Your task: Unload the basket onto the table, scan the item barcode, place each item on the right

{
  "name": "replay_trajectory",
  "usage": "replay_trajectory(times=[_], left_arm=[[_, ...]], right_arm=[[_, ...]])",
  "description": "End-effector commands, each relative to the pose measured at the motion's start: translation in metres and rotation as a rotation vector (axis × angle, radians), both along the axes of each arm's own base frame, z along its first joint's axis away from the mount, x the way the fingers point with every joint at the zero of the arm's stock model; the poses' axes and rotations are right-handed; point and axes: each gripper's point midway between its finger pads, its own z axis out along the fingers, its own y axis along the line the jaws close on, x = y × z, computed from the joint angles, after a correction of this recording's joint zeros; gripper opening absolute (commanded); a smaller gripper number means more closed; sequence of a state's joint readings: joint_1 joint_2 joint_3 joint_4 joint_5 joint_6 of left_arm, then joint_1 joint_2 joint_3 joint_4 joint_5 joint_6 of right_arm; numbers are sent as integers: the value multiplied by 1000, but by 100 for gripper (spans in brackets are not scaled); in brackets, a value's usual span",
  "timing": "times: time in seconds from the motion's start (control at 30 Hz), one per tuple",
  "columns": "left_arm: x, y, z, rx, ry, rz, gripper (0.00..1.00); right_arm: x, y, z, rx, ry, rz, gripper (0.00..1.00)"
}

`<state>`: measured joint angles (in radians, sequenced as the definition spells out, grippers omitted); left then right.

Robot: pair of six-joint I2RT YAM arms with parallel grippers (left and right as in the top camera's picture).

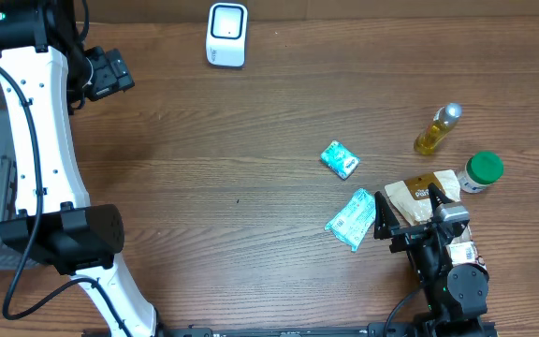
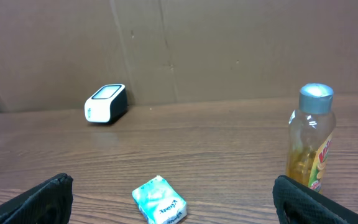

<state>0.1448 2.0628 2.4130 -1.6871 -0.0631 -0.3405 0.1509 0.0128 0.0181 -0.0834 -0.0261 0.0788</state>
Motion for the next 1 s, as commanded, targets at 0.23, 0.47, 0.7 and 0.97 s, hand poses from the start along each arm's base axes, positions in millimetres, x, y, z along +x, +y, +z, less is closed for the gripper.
replay_trajectory(times=[0.23, 0.47, 0.7, 0.97], left_arm=[[-4, -1, 8, 2, -17, -4, 100], [-4, -1, 8, 2, -16, -4, 100], [-4, -5, 10, 3, -23, -13, 100], [-42, -51, 94, 21, -251, -126, 100]], right_arm=[[0, 0, -2, 4, 0, -2, 100], [0, 0, -2, 4, 0, -2, 100], [0, 0, -2, 4, 0, -2, 100], [0, 0, -2, 4, 0, -2, 100]])
